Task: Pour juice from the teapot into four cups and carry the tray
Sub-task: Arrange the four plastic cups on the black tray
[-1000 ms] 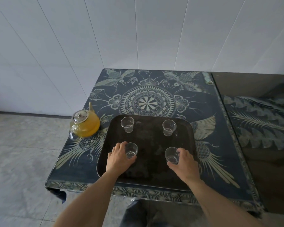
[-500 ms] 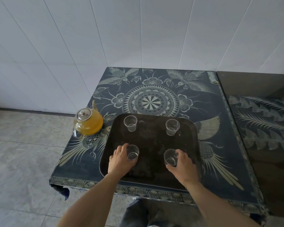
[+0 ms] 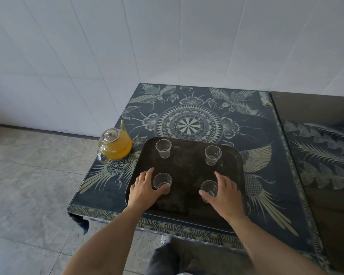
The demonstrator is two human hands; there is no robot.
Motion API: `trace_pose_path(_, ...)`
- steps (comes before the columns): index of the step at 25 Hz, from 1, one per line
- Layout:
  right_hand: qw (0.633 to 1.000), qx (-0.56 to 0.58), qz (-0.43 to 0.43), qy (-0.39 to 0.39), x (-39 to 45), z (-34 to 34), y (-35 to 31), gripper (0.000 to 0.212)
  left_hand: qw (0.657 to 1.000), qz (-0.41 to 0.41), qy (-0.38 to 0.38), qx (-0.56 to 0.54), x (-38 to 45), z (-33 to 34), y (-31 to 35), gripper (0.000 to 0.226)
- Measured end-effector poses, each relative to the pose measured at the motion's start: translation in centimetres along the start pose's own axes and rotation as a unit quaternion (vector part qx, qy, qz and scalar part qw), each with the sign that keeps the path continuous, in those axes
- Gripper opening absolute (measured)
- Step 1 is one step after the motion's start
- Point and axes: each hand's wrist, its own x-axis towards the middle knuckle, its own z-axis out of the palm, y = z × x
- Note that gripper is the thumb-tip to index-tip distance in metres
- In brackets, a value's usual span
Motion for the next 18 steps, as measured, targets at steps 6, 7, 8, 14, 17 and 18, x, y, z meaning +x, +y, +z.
trace_pose_path(6,0.998,-0.008,-0.056,0.016,2.0,-1.1,-3.0,0.096,0.997,-0.029,0.065,0.008,-1.1,-3.3,-1.7,0.103)
trace_pose_path(7,0.998,-0.011,-0.064,0.017,2.5,-1.2,-3.7,0.095,0.997,-0.035,0.075,0.009,-1.0,-3.9,-2.3,0.100)
trace_pose_path(8,0.997,-0.012,-0.072,0.016,2.9,-1.3,-4.5,0.094,0.996,-0.042,0.082,0.011,-0.9,-4.4,-2.8,0.098)
trace_pose_path(14,0.991,-0.024,-0.131,0.013,5.7,-0.7,-9.6,0.091,0.991,-0.085,0.106,0.006,0.2,-7.2,-6.6,0.091)
trace_pose_path(17,0.989,-0.029,-0.146,0.010,7.2,0.1,-12.6,0.090,0.989,-0.092,0.118,0.003,1.3,-8.6,-9.1,0.086)
trace_pose_path(18,0.988,-0.028,-0.150,0.007,7.6,0.4,-13.6,0.089,0.989,-0.093,0.119,0.001,1.8,-9.0,-9.8,0.086)
